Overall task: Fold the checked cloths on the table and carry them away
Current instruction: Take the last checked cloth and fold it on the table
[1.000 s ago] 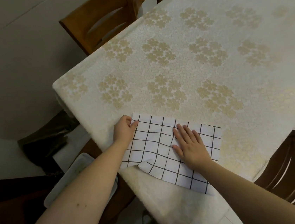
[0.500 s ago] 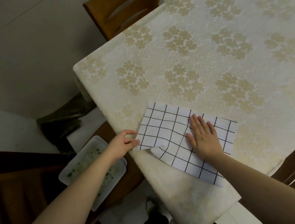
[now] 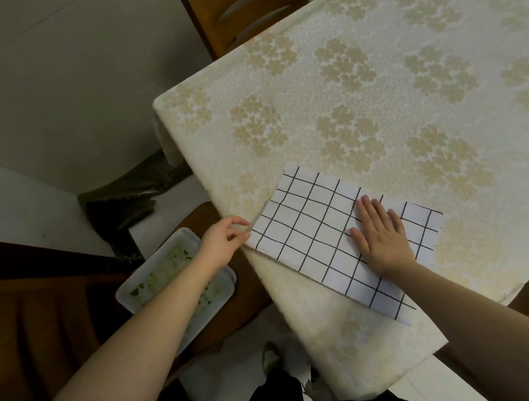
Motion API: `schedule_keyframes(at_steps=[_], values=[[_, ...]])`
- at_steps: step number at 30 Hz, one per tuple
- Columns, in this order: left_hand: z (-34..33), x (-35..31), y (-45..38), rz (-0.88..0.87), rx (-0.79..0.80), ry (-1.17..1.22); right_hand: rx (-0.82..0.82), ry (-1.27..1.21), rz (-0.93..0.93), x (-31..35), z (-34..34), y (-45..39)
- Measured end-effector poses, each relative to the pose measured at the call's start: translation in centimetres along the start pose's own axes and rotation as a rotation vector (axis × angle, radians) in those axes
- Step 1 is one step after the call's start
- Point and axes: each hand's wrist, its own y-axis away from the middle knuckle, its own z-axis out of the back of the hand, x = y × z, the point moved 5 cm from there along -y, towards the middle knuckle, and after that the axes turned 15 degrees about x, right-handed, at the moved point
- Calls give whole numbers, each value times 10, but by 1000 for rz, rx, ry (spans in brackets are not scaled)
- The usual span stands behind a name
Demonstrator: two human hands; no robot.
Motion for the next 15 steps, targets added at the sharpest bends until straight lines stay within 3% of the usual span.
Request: schedule_keyframes(at_steps=[3,10,15], values=[[5,-3,-1,23,-74,-11,14,-10,3,0,1,0],[-16,8,-3,159,-27,-58,43,-1,5,-1,0,-1],[-28,14,-7,232,-115,-30,17,14,-6,2,1,0]])
